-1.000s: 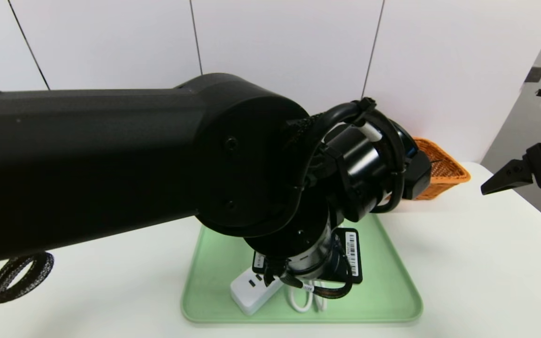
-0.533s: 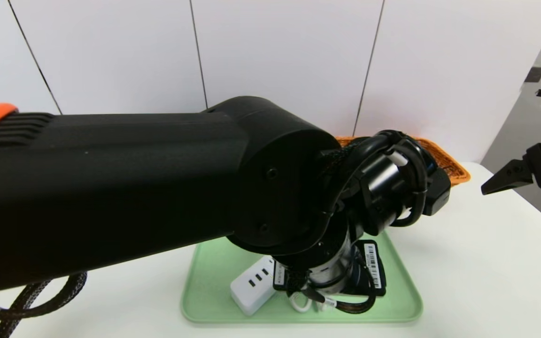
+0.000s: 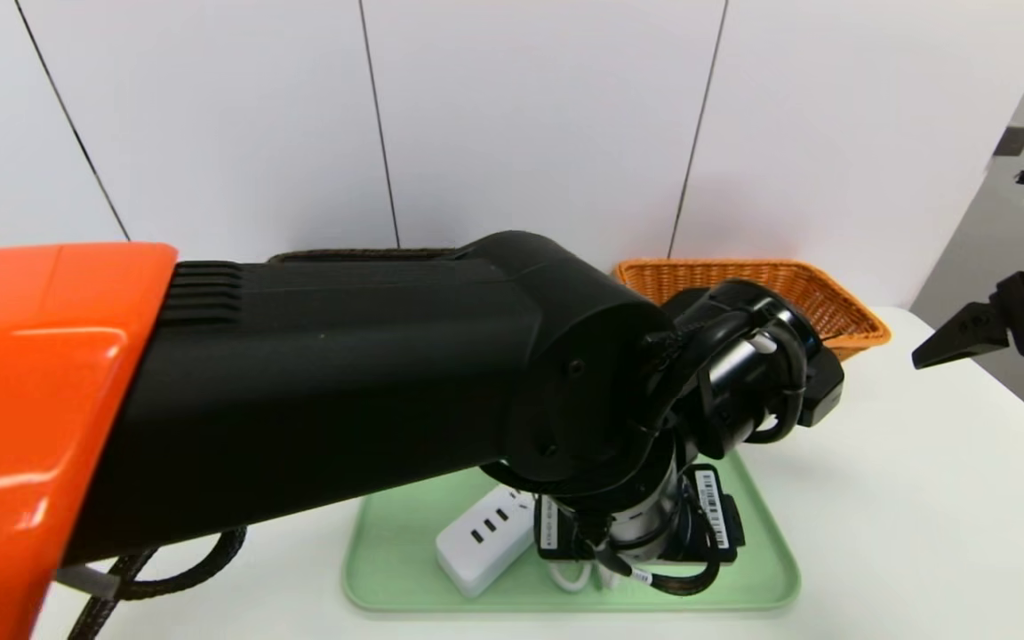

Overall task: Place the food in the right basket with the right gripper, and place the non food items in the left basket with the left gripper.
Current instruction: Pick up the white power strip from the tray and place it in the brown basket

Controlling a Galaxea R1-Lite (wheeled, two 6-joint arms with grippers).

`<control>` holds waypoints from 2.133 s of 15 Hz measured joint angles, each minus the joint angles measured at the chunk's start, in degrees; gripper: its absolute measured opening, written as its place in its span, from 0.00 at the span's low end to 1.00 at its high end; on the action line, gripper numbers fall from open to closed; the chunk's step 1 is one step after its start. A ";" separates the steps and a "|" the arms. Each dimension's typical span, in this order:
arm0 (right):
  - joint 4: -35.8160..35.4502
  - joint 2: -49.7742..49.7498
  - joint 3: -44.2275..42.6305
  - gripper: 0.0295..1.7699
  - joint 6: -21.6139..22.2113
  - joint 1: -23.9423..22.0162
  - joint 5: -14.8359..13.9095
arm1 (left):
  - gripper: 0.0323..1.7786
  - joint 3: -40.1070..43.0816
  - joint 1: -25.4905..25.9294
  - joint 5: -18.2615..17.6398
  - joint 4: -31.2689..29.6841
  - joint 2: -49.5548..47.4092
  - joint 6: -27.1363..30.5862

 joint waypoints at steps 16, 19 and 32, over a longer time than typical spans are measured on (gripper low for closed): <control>-0.05 0.24 -0.07 0.97 -0.68 -2.05 0.16 | 0.95 0.00 1.12 0.24 -3.32 5.55 0.71; -0.07 0.30 -0.09 0.97 -0.72 -2.18 0.18 | 0.95 0.00 1.10 0.44 -3.25 6.23 0.82; 0.01 0.30 0.00 0.97 -0.74 -2.22 0.11 | 0.95 -0.02 1.26 2.61 -4.47 7.69 3.55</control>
